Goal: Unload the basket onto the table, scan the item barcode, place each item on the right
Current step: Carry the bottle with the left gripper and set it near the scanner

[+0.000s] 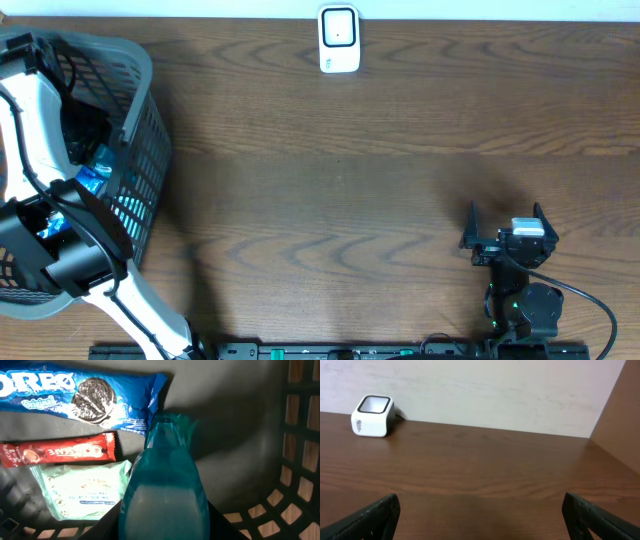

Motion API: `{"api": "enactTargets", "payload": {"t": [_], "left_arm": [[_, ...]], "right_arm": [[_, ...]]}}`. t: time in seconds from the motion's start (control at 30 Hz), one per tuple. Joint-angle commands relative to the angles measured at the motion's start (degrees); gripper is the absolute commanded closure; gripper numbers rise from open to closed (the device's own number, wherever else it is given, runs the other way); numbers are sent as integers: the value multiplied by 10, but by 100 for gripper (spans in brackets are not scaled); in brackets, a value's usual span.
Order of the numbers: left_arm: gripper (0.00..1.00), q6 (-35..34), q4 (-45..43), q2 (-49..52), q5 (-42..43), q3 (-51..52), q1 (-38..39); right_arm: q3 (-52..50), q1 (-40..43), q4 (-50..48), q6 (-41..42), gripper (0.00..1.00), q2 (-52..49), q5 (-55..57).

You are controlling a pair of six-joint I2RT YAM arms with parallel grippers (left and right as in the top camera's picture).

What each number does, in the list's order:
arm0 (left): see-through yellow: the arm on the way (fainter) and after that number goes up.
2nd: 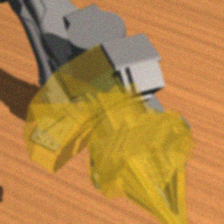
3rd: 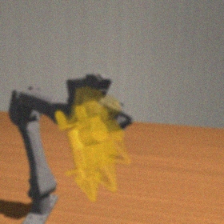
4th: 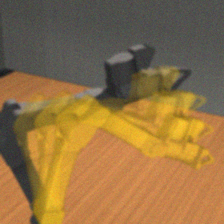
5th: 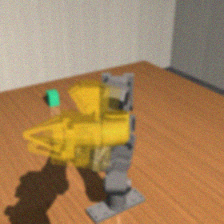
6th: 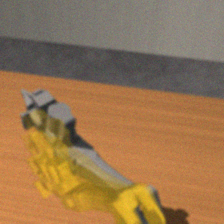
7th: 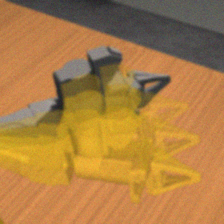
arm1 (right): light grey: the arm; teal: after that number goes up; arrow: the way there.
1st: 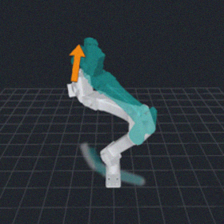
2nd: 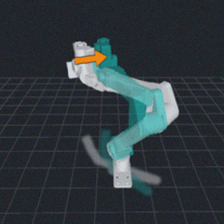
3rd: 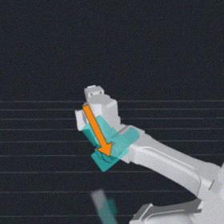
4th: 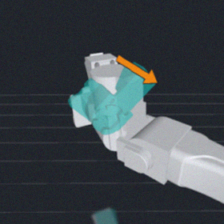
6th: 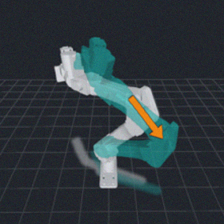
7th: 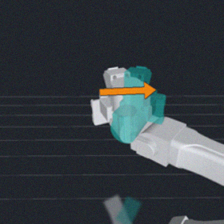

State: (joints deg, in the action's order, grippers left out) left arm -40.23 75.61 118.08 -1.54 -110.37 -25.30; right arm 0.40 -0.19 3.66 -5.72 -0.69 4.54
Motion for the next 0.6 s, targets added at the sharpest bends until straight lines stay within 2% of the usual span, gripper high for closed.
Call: {"api": "enactTargets", "payload": {"t": [0.0,0.37,0.57], "left_arm": [[63,12,3,-59,-4,-13,-14],[62,11,-7,-234,2,-14,-40],[62,11,-44,-325,102,-14,-37]], "right_arm": [[-1,-5,2,-8,1,3,3],[-1,-5,2,-8,1,3,3],[-1,-5,2,-8,1,3,3]]}}
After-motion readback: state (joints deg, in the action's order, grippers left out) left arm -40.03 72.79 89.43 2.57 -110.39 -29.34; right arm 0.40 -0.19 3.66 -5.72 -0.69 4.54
